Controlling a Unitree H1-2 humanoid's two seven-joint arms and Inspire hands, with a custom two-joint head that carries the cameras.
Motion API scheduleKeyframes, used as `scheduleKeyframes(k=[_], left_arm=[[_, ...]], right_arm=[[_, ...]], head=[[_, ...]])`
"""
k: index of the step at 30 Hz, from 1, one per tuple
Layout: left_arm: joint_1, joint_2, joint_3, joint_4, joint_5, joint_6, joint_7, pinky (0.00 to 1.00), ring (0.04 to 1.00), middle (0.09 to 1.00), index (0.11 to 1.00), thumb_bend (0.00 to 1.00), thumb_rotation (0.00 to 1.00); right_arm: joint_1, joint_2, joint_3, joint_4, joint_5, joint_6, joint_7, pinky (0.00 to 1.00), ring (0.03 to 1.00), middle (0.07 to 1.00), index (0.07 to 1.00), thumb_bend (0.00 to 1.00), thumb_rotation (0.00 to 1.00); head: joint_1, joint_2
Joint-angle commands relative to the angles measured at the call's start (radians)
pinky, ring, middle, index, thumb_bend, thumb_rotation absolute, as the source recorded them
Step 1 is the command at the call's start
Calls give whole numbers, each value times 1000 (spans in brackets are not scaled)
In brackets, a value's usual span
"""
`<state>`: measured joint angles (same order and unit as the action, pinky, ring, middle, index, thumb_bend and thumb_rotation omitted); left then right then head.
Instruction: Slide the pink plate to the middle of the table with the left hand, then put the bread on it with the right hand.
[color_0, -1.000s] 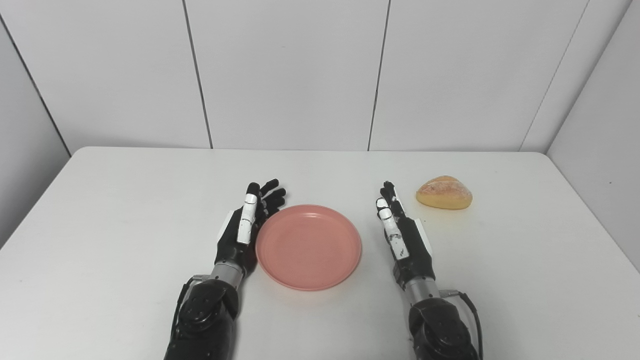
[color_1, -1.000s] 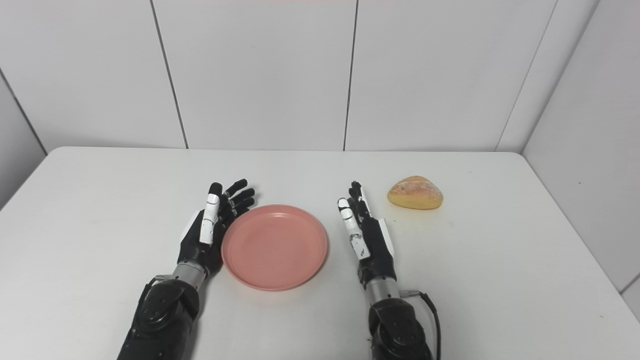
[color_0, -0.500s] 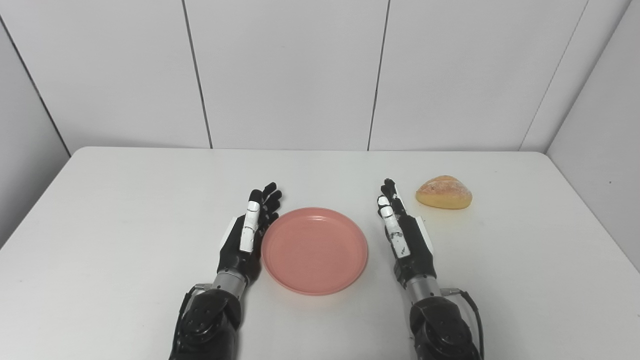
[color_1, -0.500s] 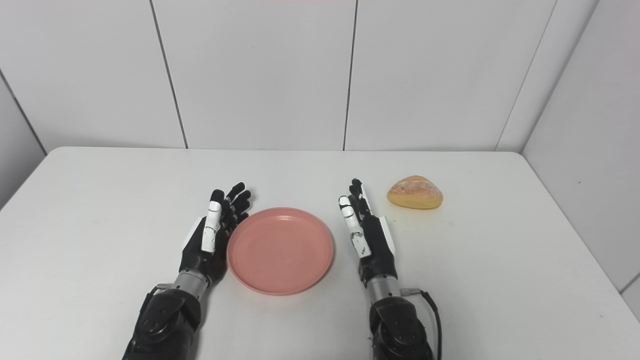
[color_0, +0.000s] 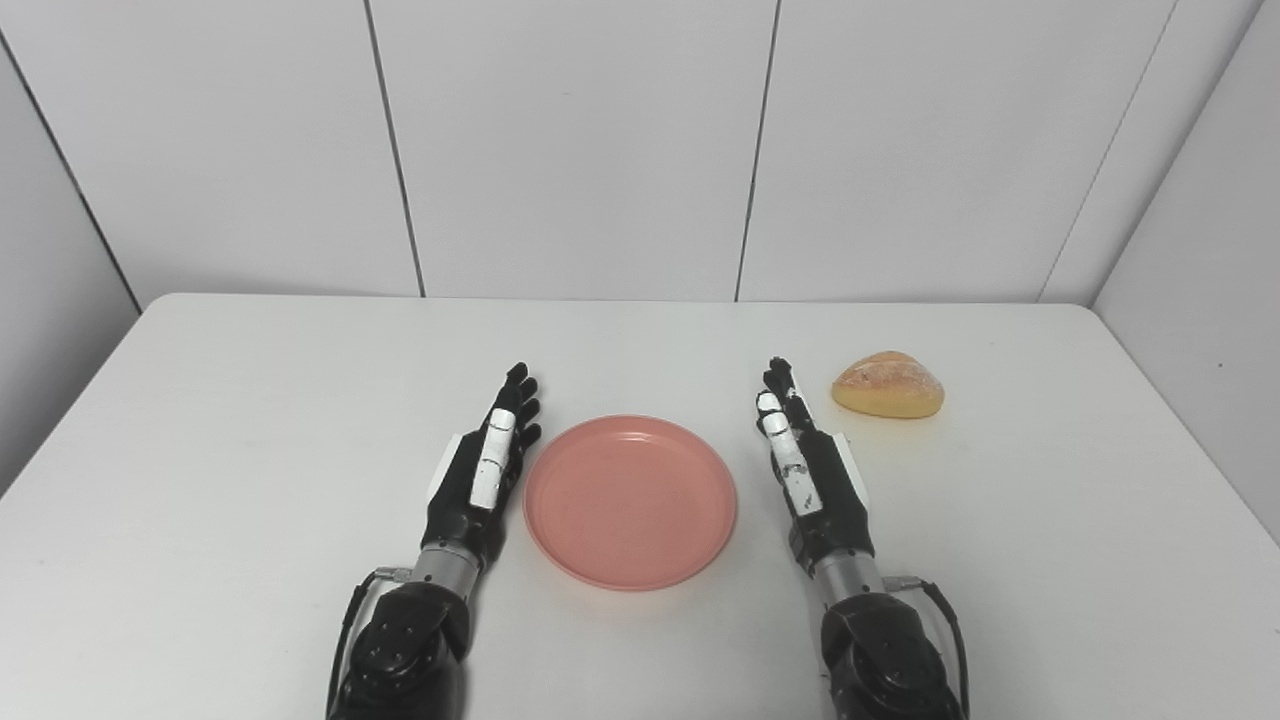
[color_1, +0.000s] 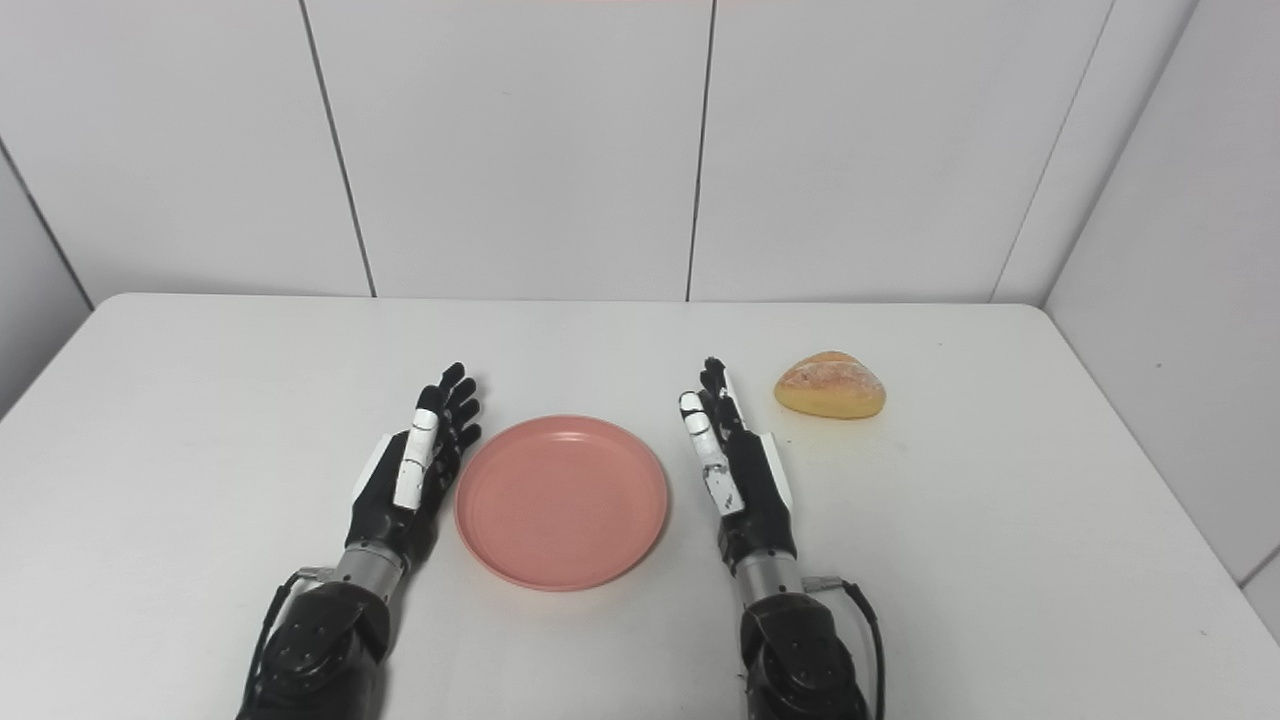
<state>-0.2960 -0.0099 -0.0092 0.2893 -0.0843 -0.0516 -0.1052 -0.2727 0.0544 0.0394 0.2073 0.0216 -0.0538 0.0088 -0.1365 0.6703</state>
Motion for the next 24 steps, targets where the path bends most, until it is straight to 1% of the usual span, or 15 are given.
scheduleKeyframes(k=[1,4,8,10,16,18,20,22,23,24], left_arm=[[-29,3,3,-9,10,-65,8,1000,1000,1000,1000,735,1000],[-31,3,4,1,16,-80,17,1000,1000,1000,1000,743,1000],[-32,-6,15,7,-8,-106,12,1000,1000,1000,1000,744,1000],[-30,-14,22,9,-21,-126,11,1000,1000,1000,1000,728,1000],[-32,-26,26,23,-29,-170,11,1000,1000,1000,1000,726,1000],[-34,-29,27,29,-28,-182,15,1000,1000,1000,1000,729,1000],[-34,-30,23,31,-14,-182,24,1000,1000,1000,1000,729,1000],[-32,-28,16,30,9,-174,35,1000,1000,1000,1000,742,1000],[-31,-27,14,29,17,-170,39,1000,1000,1000,1000,748,1000],[-30,-25,11,30,23,-165,40,1000,1000,1000,1000,748,1000]], right_arm=[[-31,-5,2,-30,-11,-44,1,1000,1000,1000,998,664,882],[-32,-13,2,-36,-18,-52,1,1000,1000,1000,1000,653,888],[-39,-25,-1,-35,-50,-77,-17,1000,1000,997,1000,644,916],[-44,-30,-4,-32,-61,-83,-24,1000,990,991,998,633,927],[-64,-59,-12,-28,-85,-115,-31,1000,977,984,991,592,920],[-73,-73,-15,-25,-99,-122,-37,1000,972,975,988,599,906],[-84,-91,-16,-25,-118,-120,-41,1000,965,965,982,609,894],[-101,-120,-15,-27,-157,-127,-49,960,941,947,955,608,865],[-109,-133,-13,-26,-178,-134,-54,922,919,940,938,604,843],[-117,-147,-15,-28,-191,-142,-59,922,919,940,938,604,843]], head=[[0,-1],[5,-1],[1,-4],[-1,-6],[-6,-8],[-9,-9],[-11,-8],[-12,-9],[-12,-9],[-13,-9]])
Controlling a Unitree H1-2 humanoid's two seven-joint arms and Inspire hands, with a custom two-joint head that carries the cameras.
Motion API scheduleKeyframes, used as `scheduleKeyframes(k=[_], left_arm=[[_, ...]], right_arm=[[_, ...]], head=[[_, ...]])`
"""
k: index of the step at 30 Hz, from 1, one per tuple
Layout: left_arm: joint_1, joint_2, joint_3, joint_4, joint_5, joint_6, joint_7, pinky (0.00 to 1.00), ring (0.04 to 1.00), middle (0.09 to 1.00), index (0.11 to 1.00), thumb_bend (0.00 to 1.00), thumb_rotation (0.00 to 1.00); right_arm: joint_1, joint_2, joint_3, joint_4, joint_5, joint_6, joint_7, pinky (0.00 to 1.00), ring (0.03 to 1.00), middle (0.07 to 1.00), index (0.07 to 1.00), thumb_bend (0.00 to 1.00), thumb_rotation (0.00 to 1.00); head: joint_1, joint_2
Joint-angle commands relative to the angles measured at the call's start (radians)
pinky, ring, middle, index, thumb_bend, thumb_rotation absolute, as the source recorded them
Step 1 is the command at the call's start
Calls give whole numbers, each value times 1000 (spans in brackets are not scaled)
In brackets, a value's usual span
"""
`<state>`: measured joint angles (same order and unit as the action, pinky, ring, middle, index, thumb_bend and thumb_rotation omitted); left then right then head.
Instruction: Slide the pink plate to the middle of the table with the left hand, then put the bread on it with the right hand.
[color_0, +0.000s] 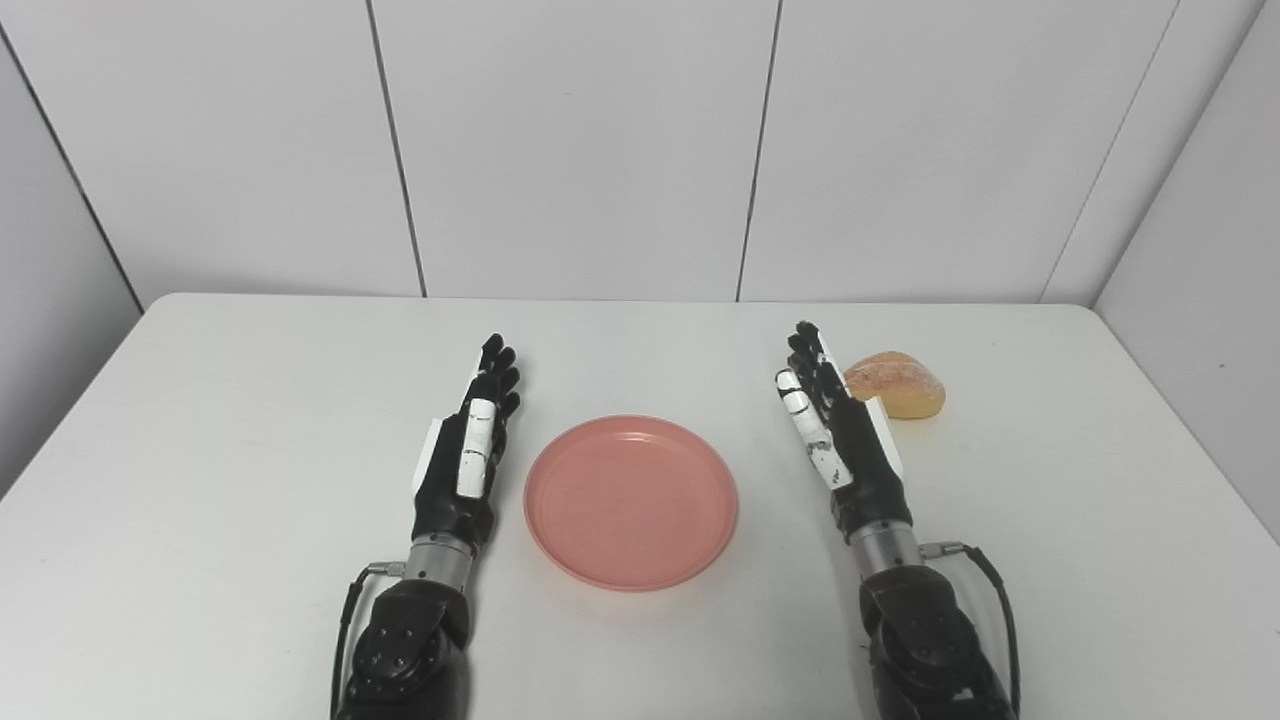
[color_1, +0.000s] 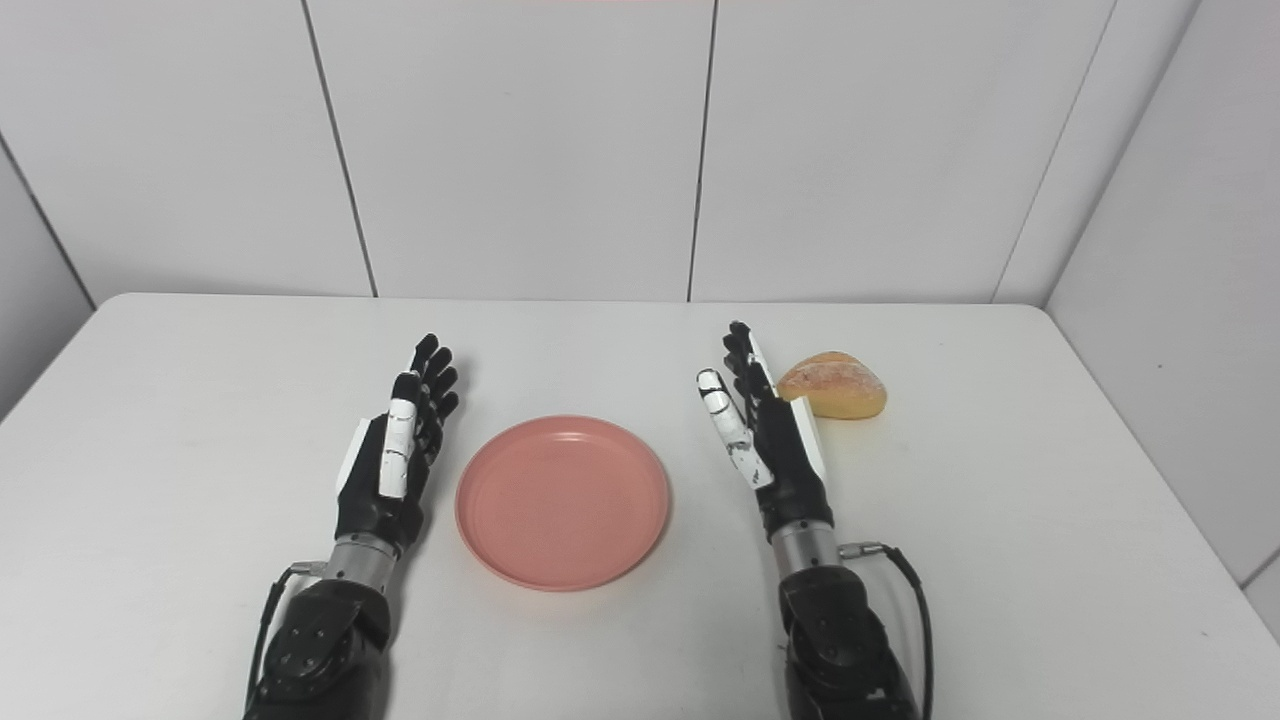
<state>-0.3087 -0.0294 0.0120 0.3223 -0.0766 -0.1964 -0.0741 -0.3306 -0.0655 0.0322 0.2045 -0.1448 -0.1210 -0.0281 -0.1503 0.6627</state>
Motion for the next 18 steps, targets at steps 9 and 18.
scheduleKeyframes(k=[9,18], left_arm=[[-1,-8,-14,-35,7,48,-2,1000,1000,1000,1000,753,1000],[17,6,-20,-82,2,121,-13,1000,1000,1000,1000,755,1000]], right_arm=[[-91,-109,-24,-88,-69,-7,-11,885,921,932,927,611,746],[-132,-188,-40,-100,-94,34,11,788,887,914,916,655,617]], head=[[-9,-1],[-12,-2]])
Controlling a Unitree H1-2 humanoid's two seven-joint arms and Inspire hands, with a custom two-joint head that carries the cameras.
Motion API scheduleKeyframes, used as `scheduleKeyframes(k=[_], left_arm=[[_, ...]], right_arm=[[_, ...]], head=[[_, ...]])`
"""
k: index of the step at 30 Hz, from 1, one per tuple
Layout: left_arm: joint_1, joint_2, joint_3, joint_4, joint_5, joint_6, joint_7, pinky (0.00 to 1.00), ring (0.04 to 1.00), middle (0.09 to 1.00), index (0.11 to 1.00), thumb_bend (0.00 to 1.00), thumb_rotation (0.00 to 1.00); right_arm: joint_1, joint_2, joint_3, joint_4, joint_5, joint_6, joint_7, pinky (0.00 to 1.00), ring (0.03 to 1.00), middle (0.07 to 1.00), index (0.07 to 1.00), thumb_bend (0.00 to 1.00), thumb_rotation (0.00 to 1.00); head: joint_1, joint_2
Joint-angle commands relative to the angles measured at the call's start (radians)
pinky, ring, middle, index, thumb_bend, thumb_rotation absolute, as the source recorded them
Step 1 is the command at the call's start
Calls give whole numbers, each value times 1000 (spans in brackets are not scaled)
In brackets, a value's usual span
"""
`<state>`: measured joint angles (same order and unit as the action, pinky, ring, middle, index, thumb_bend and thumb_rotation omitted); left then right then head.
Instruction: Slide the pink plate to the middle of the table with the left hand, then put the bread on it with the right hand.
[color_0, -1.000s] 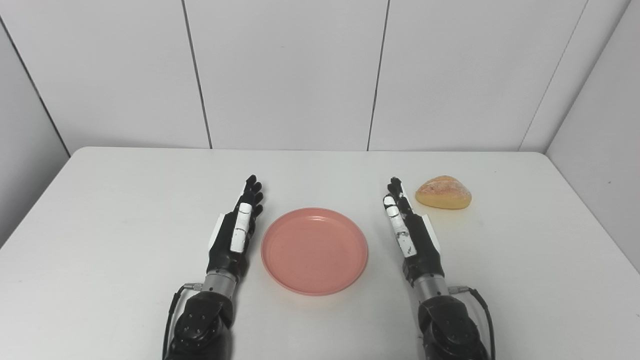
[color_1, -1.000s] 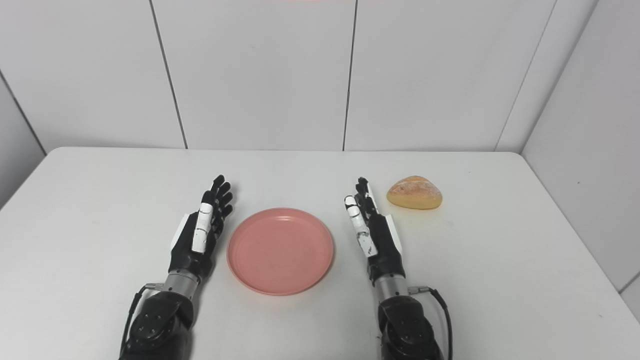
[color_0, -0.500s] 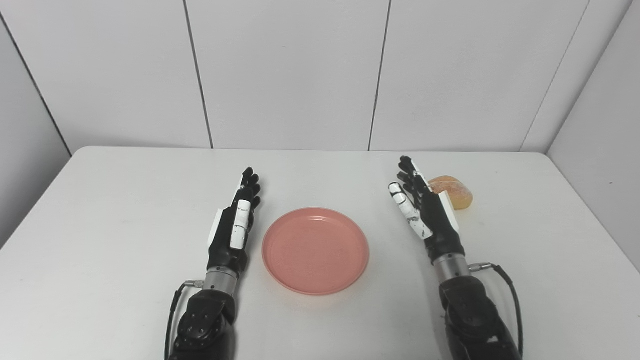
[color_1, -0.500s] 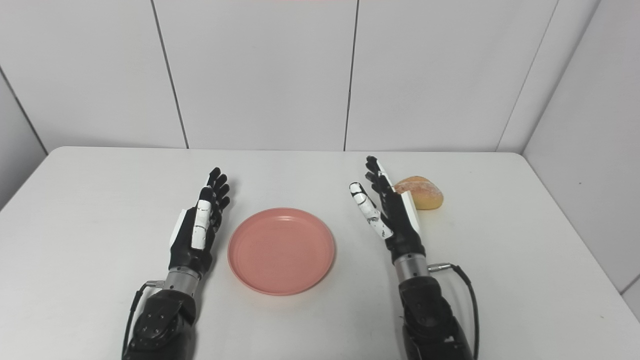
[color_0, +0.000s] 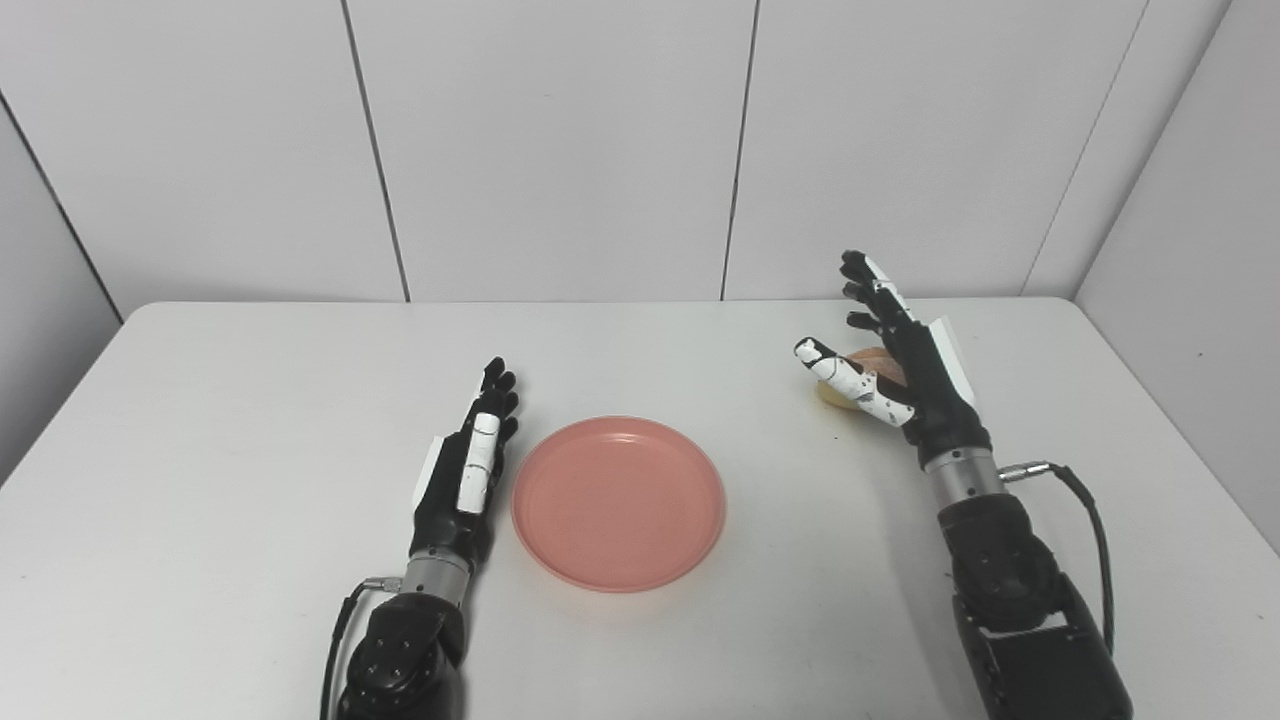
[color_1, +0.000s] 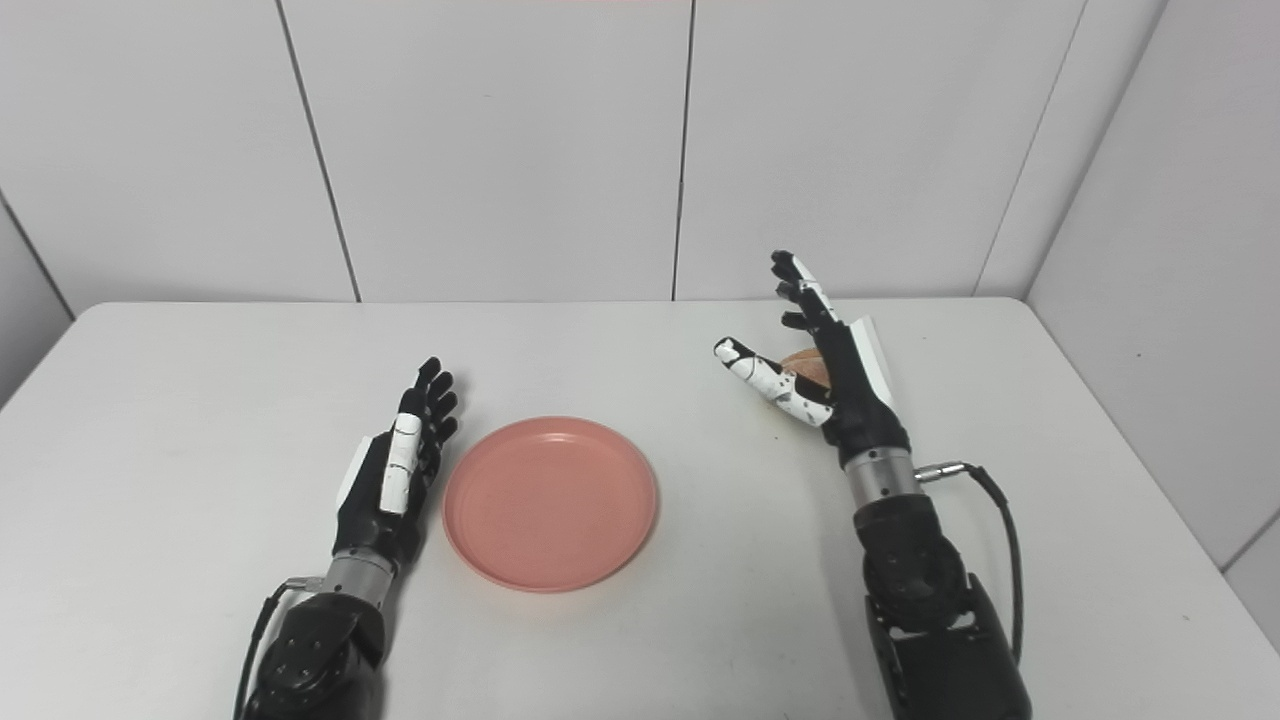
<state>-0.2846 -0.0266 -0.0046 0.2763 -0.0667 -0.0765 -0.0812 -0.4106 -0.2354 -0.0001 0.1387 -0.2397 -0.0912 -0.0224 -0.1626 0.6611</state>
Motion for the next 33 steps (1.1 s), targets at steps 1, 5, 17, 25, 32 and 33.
scheduleKeyframes(k=[1,5,17,25,32,33], left_arm=[[-5,5,-2,-43,-10,9,-8,1000,1000,1000,1000,755,1000],[0,14,-1,-63,-23,36,-25,1000,1000,1000,1000,743,1000],[15,30,3,-104,-35,46,-38,1000,1000,1000,1000,749,1000],[21,36,20,-122,-28,36,-26,1000,1000,1000,1000,719,1000],[24,42,31,-125,-26,36,-30,1000,1000,1000,1000,723,1000],[24,43,31,-125,-25,36,-30,1000,1000,1000,1000,723,1000]], right_arm=[[-58,-32,-6,-29,-8,8,9,788,886,914,916,656,616],[-93,-84,5,25,-39,-17,21,844,911,925,910,671,620],[-188,-198,43,174,-76,-35,81,838,891,904,915,687,564],[-252,-265,86,287,-122,-49,114,818,890,905,910,734,545],[-286,-314,138,324,-174,-52,155,792,895,928,911,800,531],[-290,-317,144,329,-179,-57,157,786,891,927,911,805,531]], head=[[-3,0],[-5,-4],[-10,-5],[-24,-7],[-41,-9],[-41,-9]])
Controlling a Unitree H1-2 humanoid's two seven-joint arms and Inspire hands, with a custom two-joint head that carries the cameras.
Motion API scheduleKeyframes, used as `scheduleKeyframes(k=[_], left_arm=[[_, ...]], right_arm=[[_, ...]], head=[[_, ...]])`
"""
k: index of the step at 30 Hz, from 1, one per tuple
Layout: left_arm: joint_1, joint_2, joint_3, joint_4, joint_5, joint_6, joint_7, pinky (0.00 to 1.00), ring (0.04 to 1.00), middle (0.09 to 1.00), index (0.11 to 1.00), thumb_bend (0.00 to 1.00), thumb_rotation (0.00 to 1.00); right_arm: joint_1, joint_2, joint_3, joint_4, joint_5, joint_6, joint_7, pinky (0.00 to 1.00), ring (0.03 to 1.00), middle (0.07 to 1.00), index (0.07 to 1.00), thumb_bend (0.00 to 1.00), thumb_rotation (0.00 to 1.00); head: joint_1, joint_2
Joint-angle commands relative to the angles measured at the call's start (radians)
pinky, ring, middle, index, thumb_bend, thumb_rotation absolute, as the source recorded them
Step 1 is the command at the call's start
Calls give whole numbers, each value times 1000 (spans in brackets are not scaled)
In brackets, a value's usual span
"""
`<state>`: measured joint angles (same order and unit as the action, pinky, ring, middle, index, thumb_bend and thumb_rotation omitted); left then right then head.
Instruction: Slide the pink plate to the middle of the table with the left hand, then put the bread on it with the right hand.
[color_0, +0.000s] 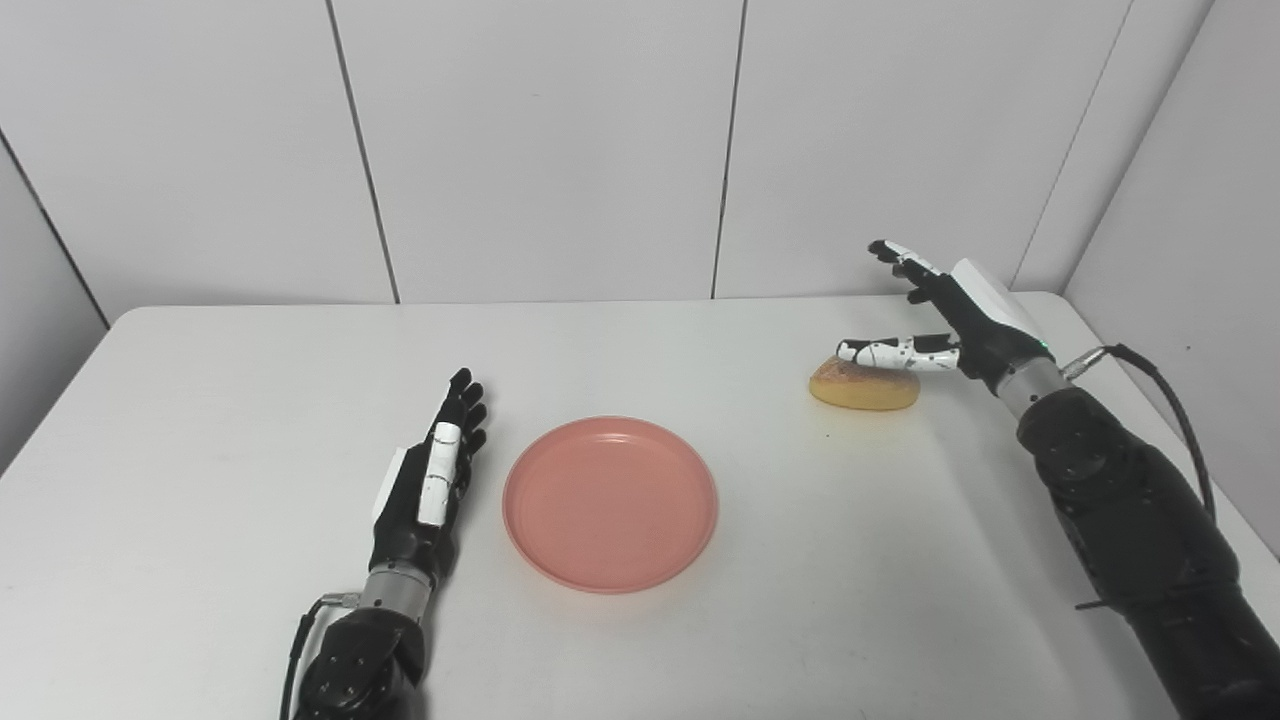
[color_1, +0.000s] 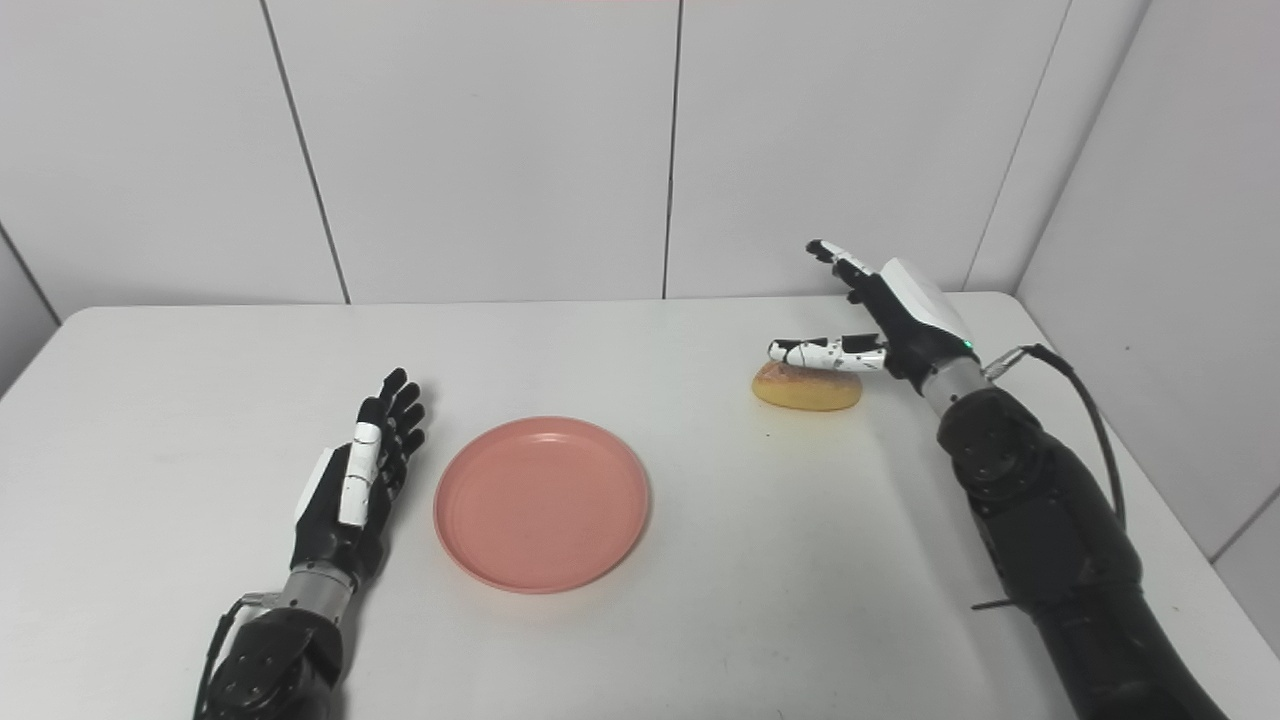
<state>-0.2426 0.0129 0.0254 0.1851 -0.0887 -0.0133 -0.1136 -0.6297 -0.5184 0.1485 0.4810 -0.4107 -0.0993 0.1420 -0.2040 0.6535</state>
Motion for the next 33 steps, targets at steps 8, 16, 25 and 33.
scheduleKeyframes(k=[8,16,25,33], left_arm=[[-12,0,-2,-29,2,-41,12,1000,1000,1000,1000,719,1000],[-7,-6,-3,-34,-3,-37,16,1000,1000,1000,1000,725,1000],[-7,-10,-3,-27,-11,-50,13,1000,1000,1000,1000,723,1000],[-4,-14,-5,-37,-7,-45,12,1000,1000,1000,1000,725,1000]], right_arm=[[-114,-56,36,87,-24,-58,32,788,885,929,908,832,453],[-154,-48,80,216,-56,-85,27,722,852,923,900,859,394],[-202,-40,149,305,-117,-117,13,729,859,916,901,885,347],[-224,-19,179,377,-137,-154,-11,716,850,905,890,871,336]], head=[[1,-1],[4,2],[4,3],[5,7]])
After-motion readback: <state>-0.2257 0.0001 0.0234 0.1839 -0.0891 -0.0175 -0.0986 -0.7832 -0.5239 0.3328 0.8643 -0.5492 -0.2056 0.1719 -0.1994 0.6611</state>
